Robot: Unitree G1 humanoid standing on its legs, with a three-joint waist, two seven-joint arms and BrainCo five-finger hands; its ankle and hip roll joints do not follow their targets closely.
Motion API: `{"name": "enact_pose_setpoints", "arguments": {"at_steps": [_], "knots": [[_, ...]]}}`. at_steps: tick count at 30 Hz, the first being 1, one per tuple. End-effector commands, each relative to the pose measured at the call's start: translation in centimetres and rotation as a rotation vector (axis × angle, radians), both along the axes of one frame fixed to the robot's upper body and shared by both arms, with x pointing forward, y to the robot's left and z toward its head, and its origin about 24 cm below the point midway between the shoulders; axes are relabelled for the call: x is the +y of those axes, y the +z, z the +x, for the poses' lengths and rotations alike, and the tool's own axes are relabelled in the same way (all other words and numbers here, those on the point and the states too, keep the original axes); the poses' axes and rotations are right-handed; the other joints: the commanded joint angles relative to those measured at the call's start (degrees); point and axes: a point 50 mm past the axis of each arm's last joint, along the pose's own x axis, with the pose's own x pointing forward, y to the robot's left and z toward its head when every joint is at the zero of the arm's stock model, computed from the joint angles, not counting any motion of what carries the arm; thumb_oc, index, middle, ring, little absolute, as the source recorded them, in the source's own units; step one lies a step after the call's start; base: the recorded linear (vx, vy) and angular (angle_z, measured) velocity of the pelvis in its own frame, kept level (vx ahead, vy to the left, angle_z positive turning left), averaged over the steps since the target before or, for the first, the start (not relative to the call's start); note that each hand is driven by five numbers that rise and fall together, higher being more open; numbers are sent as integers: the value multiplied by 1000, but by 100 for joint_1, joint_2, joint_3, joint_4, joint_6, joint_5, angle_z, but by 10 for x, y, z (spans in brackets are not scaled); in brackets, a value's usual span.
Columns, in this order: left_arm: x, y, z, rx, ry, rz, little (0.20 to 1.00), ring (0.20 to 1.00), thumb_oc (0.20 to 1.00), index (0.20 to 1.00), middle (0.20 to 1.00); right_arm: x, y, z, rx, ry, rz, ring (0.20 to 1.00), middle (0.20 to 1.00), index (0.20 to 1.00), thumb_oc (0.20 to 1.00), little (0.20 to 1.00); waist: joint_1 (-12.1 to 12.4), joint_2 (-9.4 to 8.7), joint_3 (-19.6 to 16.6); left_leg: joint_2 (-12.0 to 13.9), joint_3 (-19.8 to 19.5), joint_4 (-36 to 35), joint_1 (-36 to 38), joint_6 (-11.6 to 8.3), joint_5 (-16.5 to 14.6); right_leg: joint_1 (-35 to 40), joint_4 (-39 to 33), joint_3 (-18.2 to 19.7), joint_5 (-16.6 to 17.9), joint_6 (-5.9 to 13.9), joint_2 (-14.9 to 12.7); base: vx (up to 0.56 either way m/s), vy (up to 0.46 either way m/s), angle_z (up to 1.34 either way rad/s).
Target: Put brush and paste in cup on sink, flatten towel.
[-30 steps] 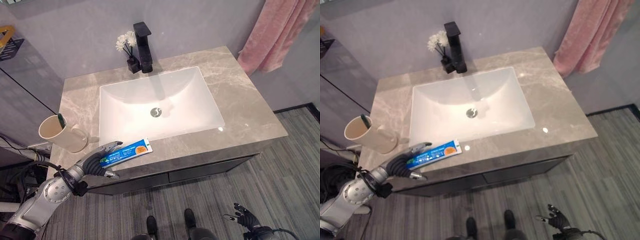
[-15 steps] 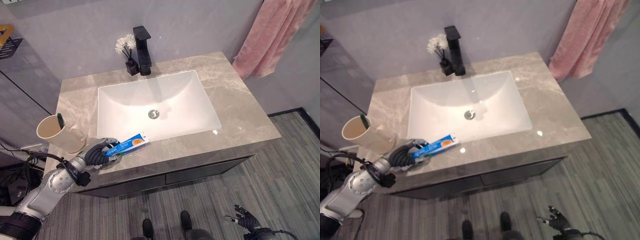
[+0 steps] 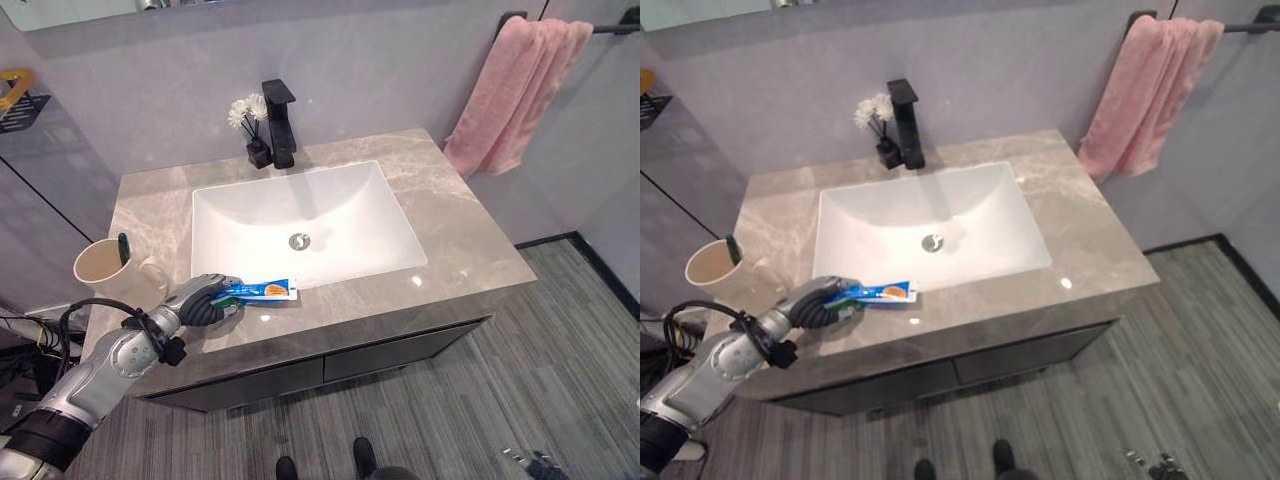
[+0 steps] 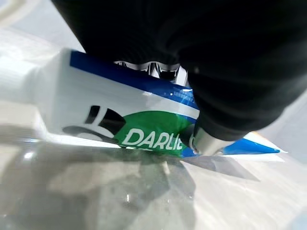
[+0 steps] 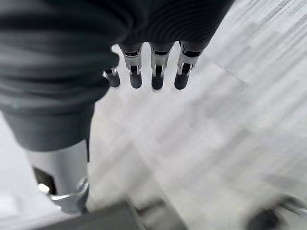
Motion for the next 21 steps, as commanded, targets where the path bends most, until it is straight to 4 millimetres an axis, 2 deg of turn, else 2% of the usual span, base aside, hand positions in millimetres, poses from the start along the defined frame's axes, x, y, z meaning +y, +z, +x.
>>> {"name": "enact_pose_setpoints", "arguments": {"at_steps": [1, 3, 4, 5, 6, 7, 8, 9, 11, 12, 13, 15, 18, 20, 21], "knots": [[-19, 37, -1, -248, -116, 3, 200, 200, 200, 200, 200, -27, 41, 33, -242, -29, -169, 1000, 1000, 1000, 1000, 1000, -97, -212, -367, 95, -50, 42, 31, -172, -204, 42, -10, 267, -50, 566, -312, 0, 0, 0], [-15, 48, 0, -338, -86, 18, 200, 200, 200, 200, 200, -32, 65, 51, -379, -13, -236, 1000, 1000, 1000, 1000, 1000, -144, -221, -416, 98, -33, 42, 82, -165, -226, 88, -10, 271, -58, 560, -321, -12, 5, -5], [-14, 57, 2, -404, -66, 26, 200, 200, 200, 200, 200, -32, 84, 64, -476, 11, -281, 1000, 1000, 1000, 1000, 1000, -174, -225, -433, 95, -16, 42, 76, -162, -168, 82, -10, 282, -4, 547, -323, 7, 8, -5], [-14, 56, 1, -404, -66, 27, 200, 200, 200, 200, 200, -32, 84, 63, -471, 10, -283, 1000, 1000, 1000, 1000, 1000, -174, -213, -444, 95, -27, 42, 112, -159, -236, 120, -10, 275, -61, 555, -325, -33, 5, -6], [-11, 67, 1, -477, -46, 48, 200, 200, 200, 200, 200, -31, 117, 81, -603, 63, -382, 1000, 1000, 1000, 1000, 1000, -208, -212, -482, 96, -9, 42, 120, -153, -185, 123, -10, 290, -23, 544, -324, 30, 18, -7], [-7, 76, 1, -542, -21, 70, 200, 200, 200, 200, 200, -27, 146, 92, -613, 197, -541, 1000, 1000, 1000, 1000, 1000, -231, -194, -510, 96, 0, 42, 179, -143, -232, 172, 0, 297, -68, 549, -327, 24, 13, -14], [-8, 84, 2, -590, -25, 80, 200, 200, 200, 200, 200, -23, 163, 100, -628, 270, -635, 1000, 1000, 1000, 1000, 1000, -245, -188, -566, 98, -6, 42, 209, -138, -274, 195, -4, 298, -93, 542, -328, 61, 15, -13], [-8, 83, 2, -593, -23, 80, 200, 200, 200, 200, 200, -22, 163, 101, -625, 271, -643, 1000, 1000, 1000, 1000, 1000, -246, -176, -559, 99, -6, 42, 211, -137, -278, 197, -3, 298, -97, 542, -328, 27, 7, -11], [-15, 104, 9, -730, -24, 75, 200, 200, 200, 200, 200, 2, 206, 128, -815, 401, -734, 1000, 1000, 1000, 1000, 1000, -262, -174, -630, 100, 9, 42, 270, -127, -284, 254, 5, 301, -128, 526, -325, 3, 2, -2], [-15, 104, 9, -731, -25, 75, 200, 200, 200, 200, 200, 2, 206, 128, -815, 400, -735, 1000, 1000, 1000, 1000, 1000, -258, -176, -623, 100, 8, 42, 273, -127, -284, 258, 5, 300, -128, 526, -325, 0, 0, 0], [-21, 122, 16, -832, -31, 76, 200, 200, 200, 200, 200, 22, 238, 148, -960, 473, -801, 1000, 1000, 1000, 1000, 1000, -238, -175, -678, 108, 7, 42, 318, -127, -277, 305, 12, 305, -140, 513, -328, 0, 0, 0], [-26, 138, 20, -917, -35, 73, 200, 200, 200, 200, 200, 43, 261, 162, -1117, 515, -776, 1000, 1000, 1000, 1000, 1000, -190, -185, -694, 111, -4, 42, 352, -126, -282, 351, 17, 281, -166, 499, -324, 0, 0, 0], [-42, 165, 27, -1045, -61, -9, 200, 200, 200, 200, 200, 75, 278, 190, -1407, 464, -496, 1000, 1000, 1000, 1000, 1000, -87, -219, -711, 107, -45, 42, 364, -125, -200, 393, 36, 249, -148, 467, -320, -39, -11, 0], [-49, 183, 37, -1124, -39, -41, 200, 200, 200, 200, 200, 104, 288, 208, -1546, 466, -291, 1000, 1000, 1000, 1000, 1000, -2, -239, -723, 113, -73, 42, 369, -130, -174, 429, 39, 213, -157, 444, -326, -18, -14, 4], [-49, 183, 38, -1126, -41, -40, 200, 200, 200, 200, 200, 104, 288, 208, -1548, 464, -291, 1000, 1000, 1000, 1000, 1000, 1, -247, -715, 113, -76, 42, 363, -130, -167, 423, 39, 211, -151, 444, -326, -15, -18, 5]]}}
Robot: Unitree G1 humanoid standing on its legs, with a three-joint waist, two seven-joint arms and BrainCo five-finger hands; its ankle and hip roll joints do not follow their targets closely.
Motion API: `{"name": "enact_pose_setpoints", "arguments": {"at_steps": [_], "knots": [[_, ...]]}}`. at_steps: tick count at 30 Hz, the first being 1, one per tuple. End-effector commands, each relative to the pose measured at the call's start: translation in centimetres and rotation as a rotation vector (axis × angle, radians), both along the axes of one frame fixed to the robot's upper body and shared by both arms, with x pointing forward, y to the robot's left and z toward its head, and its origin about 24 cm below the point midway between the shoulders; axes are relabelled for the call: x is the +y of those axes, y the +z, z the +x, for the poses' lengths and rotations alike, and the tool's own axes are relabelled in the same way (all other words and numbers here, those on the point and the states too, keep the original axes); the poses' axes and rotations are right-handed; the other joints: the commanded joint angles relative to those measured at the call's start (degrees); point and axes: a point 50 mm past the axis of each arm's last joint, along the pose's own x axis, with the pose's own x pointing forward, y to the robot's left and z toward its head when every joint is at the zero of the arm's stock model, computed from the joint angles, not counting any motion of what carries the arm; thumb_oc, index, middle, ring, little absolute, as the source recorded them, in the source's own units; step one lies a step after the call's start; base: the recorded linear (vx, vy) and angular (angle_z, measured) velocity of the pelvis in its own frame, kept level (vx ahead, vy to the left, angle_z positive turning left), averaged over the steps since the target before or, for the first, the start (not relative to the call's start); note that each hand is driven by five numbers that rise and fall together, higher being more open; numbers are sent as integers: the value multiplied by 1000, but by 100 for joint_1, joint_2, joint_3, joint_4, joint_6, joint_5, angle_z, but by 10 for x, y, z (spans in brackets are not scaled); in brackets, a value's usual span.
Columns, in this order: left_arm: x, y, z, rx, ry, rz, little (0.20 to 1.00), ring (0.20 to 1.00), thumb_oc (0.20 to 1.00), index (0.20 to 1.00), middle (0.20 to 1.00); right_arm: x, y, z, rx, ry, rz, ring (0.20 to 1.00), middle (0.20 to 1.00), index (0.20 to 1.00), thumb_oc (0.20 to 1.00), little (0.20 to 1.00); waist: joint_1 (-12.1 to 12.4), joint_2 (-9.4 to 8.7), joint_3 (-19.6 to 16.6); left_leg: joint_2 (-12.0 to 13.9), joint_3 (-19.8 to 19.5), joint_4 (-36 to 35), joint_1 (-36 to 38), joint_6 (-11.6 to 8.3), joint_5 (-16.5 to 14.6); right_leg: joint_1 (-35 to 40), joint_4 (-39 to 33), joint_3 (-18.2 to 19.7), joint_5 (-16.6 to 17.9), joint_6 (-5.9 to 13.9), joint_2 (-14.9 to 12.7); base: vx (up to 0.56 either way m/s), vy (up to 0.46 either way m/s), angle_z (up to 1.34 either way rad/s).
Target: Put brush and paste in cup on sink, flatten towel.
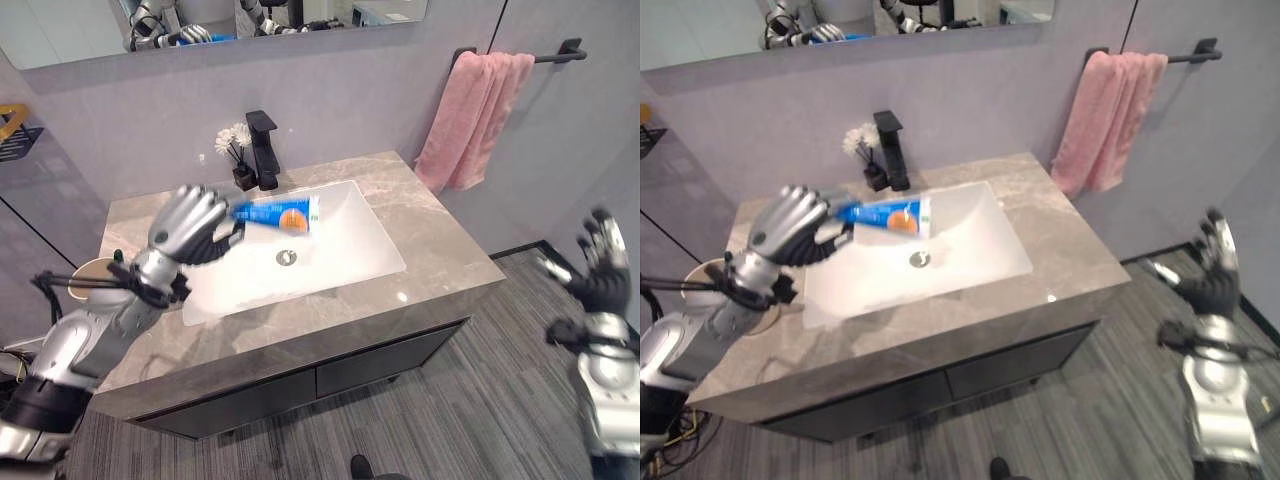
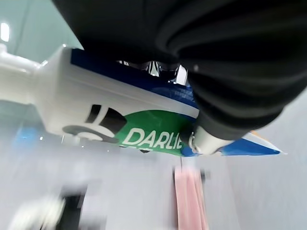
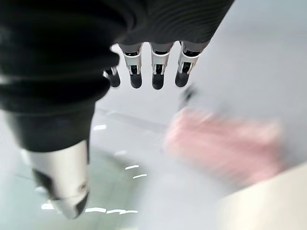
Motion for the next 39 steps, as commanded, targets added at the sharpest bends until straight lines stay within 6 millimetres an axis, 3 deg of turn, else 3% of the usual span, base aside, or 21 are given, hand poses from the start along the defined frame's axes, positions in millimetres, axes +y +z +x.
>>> {"name": "enact_pose_setpoints", "arguments": {"at_steps": [1, 7, 10, 11, 14, 19, 25, 39], "knots": [[-9, 60, 12, -262, -7, -126, 200, 200, 200, 200, 200, 19, 44, 15, -209, 112, 101, 1000, 1000, 1000, 1000, 1000, 151, -212, -514, 125, -219, 23, -61, -171, -125, 60, 48, 66, -178, 417, -309, 20, -9, 5], [-35, 91, 18, -371, -92, -219, 200, 200, 200, 200, 200, 83, 81, 38, -313, 400, 228, 1000, 1000, 1000, 1000, 1000, 311, -280, -475, 138, -245, 23, -53, -193, -103, 115, 42, -18, -195, 381, -319, -5, -13, 12], [-39, 96, 18, -393, -108, -234, 200, 200, 200, 200, 200, 101, 90, 42, -331, 505, 290, 1000, 1000, 1000, 1000, 1000, 338, -288, -418, 139, -257, 23, -80, -199, -29, 91, 58, -33, -144, 369, -320, -15, -4, 0], [-49, 100, 15, -410, -150, -241, 200, 200, 200, 200, 200, 119, 96, 45, -338, 617, 367, 1000, 1000, 1000, 1000, 1000, 384, -285, -415, 136, -266, 23, -90, -208, -22, 103, 46, -48, -152, 360, -321, 0, 0, 0], [-57, 108, 13, -431, -190, -234, 200, 200, 200, 200, 200, 142, 103, 53, -332, 757, 512, 1000, 1000, 1000, 1000, 1000, 457, -274, -398, 133, -288, 23, -106, -217, -3, 114, 44, -83, -153, 347, -338, 14, 0, 1], [-64, 111, 13, -424, -228, -205, 200, 200, 200, 200, 200, 176, 121, 54, -316, 947, 457, 1000, 1000, 1000, 1000, 1000, 560, -271, -376, 126, -329, 23, -127, -249, -21, 144, 24, -148, -200, 339, -354, 16, -8, 9], [-70, 107, 14, -411, -251, -191, 200, 200, 200, 200, 200, 199, 132, 54, -325, 1003, 462, 1000, 1000, 1000, 1000, 1000, 628, -233, -358, 100, -383, 23, -177, -247, -13, 141, 14, -190, -201, 335, -379, 2, -1, 5], [-76, 88, 19, -300, -289, -186, 200, 200, 200, 200, 200, 215, 146, 41, -391, 1086, 447, 1000, 1000, 1000, 1000, 1000, 663, -234, -360, 87, -449, 23, -217, -257, 9, 167, 4, -302, -220, 326, -396, 1, -1, 2]]}}
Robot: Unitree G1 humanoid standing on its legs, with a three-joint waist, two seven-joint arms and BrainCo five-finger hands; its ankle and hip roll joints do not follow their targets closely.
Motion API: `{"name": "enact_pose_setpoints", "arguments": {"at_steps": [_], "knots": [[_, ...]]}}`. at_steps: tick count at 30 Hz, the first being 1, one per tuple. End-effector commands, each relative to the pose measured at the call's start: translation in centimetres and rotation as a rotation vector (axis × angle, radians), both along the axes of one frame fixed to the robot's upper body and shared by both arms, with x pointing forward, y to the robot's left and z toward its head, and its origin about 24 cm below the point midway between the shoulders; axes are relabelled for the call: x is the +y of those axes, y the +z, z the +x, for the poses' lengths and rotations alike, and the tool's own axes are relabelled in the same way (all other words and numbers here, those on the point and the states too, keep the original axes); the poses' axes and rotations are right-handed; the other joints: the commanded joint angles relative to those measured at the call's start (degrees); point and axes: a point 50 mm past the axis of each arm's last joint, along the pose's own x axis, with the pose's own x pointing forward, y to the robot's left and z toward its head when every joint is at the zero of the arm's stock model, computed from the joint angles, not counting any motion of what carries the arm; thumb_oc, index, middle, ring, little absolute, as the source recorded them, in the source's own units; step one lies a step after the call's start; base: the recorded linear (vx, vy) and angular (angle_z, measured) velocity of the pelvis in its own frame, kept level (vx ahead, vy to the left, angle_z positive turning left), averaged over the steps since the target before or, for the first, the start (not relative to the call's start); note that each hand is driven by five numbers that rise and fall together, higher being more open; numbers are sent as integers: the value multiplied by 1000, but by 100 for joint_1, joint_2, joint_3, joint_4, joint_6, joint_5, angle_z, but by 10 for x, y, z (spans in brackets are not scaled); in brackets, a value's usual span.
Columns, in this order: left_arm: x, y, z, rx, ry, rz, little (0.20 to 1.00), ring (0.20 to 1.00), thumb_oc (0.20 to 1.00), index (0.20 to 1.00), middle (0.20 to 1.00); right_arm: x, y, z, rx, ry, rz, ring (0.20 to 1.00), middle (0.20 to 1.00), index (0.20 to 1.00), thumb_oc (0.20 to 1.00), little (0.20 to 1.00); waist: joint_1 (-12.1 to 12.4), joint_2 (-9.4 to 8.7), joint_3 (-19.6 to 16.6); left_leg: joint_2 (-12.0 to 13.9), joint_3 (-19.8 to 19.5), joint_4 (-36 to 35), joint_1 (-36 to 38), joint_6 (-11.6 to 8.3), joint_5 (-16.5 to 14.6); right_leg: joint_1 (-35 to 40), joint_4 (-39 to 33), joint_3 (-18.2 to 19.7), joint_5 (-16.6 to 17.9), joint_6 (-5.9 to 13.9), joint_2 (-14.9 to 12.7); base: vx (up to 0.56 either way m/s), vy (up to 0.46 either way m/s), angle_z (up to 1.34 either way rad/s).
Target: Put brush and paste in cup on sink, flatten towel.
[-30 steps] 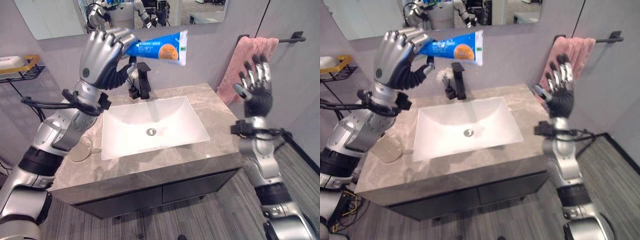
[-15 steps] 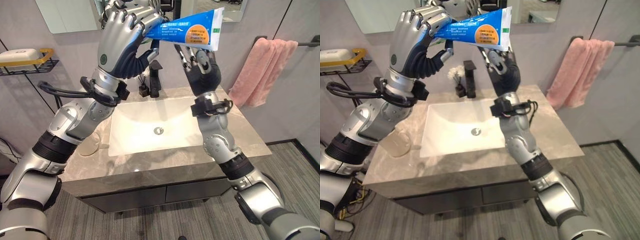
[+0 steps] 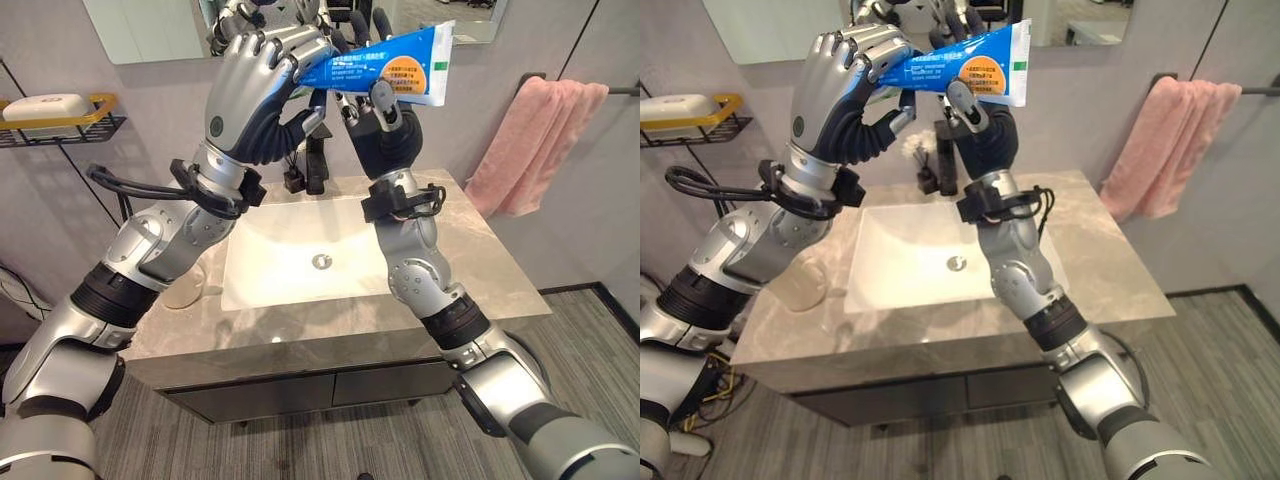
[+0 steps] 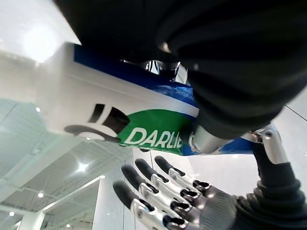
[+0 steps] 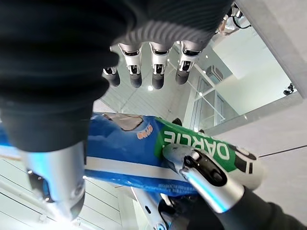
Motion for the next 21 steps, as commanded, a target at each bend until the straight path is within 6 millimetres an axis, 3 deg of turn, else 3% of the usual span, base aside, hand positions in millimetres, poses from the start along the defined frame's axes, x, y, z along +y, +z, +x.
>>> {"name": "enact_pose_setpoints", "arguments": {"at_steps": [1, 21], "knots": [[-1, 27, 4, -57, -9, -15, 200, 200, 200, 200, 200, 9, 43, -10, -162, 51, 58, 1000, 1000, 1000, 1000, 1000, 76, -236, -294, 76, -46, 18, -108, -191, -42, 100, 1, 92, -130, 392, -403, 1, 2, 13], [2, 5, 6, 50, -27, 34, 200, 200, 200, 200, 200, 12, 44, -7, -141, 38, 64, 1000, 1000, 1000, 1000, 1000, 102, -312, -298, 91, -41, 18, -147, -201, -28, 54, -9, 86, -113, 386, -399, 1, 0, 1]]}}
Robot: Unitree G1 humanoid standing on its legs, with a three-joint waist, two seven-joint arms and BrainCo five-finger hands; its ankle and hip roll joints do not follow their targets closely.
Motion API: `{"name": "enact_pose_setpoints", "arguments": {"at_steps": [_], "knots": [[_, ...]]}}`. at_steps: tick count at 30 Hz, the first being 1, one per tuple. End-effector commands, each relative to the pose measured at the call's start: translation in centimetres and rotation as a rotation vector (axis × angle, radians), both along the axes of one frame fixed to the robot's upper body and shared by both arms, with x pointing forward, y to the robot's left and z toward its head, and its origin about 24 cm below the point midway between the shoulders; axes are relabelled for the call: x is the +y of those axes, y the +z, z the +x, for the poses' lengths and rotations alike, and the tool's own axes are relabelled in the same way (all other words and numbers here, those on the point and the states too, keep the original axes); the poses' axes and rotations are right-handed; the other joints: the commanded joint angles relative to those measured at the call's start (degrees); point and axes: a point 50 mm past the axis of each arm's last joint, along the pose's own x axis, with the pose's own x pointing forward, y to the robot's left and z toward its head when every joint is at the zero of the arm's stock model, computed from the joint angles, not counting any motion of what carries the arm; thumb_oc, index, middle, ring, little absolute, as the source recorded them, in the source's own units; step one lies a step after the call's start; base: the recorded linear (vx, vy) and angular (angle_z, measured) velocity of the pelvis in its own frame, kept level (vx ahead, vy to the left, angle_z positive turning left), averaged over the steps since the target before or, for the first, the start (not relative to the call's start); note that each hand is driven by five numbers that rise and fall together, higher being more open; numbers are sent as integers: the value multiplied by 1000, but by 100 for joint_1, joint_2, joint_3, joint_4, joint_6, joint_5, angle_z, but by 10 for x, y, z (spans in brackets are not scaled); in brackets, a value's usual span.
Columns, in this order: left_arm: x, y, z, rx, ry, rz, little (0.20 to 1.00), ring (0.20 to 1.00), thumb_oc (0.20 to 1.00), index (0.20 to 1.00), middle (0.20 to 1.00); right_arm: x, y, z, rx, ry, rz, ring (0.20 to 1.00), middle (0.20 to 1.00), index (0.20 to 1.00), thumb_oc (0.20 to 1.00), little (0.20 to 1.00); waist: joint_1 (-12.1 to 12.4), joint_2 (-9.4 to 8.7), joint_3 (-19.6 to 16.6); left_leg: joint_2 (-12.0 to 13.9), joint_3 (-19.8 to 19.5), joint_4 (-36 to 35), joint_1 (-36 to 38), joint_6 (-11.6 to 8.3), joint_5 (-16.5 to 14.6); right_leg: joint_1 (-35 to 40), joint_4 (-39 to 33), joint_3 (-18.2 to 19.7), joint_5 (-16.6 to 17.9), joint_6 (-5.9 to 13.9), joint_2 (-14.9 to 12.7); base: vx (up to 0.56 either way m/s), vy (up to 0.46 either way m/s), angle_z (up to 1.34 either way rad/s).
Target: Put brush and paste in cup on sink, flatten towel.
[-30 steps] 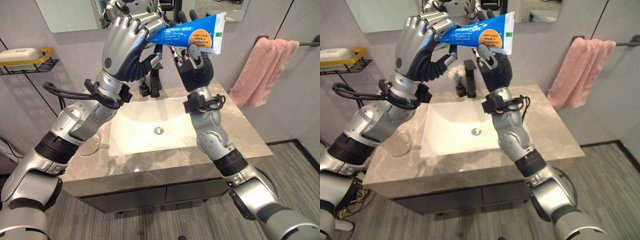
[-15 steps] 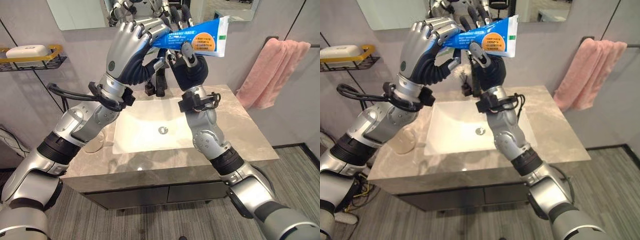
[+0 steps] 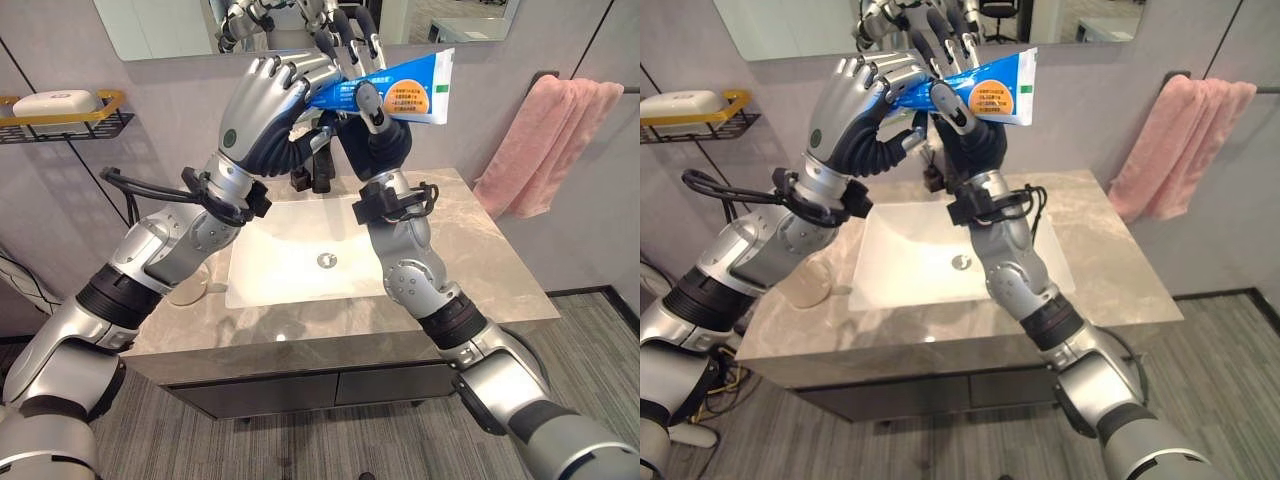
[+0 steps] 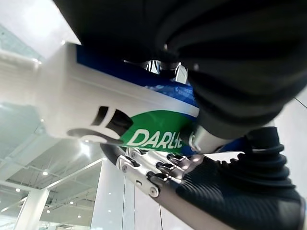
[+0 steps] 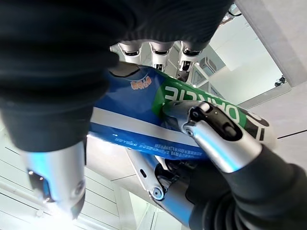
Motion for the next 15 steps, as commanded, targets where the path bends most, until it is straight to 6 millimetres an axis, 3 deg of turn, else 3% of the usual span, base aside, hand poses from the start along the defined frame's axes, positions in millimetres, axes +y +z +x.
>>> {"name": "enact_pose_setpoints", "arguments": {"at_steps": [1, 15], "knots": [[6, 13, 2, -25, -6, -13, 200, 200, 200, 200, 200, 4, 44, -4, -125, 10, 93, 1000, 1000, 1000, 1000, 1000, 91, -347, -277, 88, 26, 17, -69, -180, -52, 99, -9, 159, -103, 395, -404, 0, 0, 0], [5, 10, -11, -12, -83, -37, 200, 200, 200, 200, 200, -7, 47, 11, -79, -93, 113, 1000, 1000, 1000, 1000, 1000, 169, -395, -251, 75, -24, 17, -120, -178, -47, 76, -12, 144, -104, 388, -404, 0, 0, 0]]}}
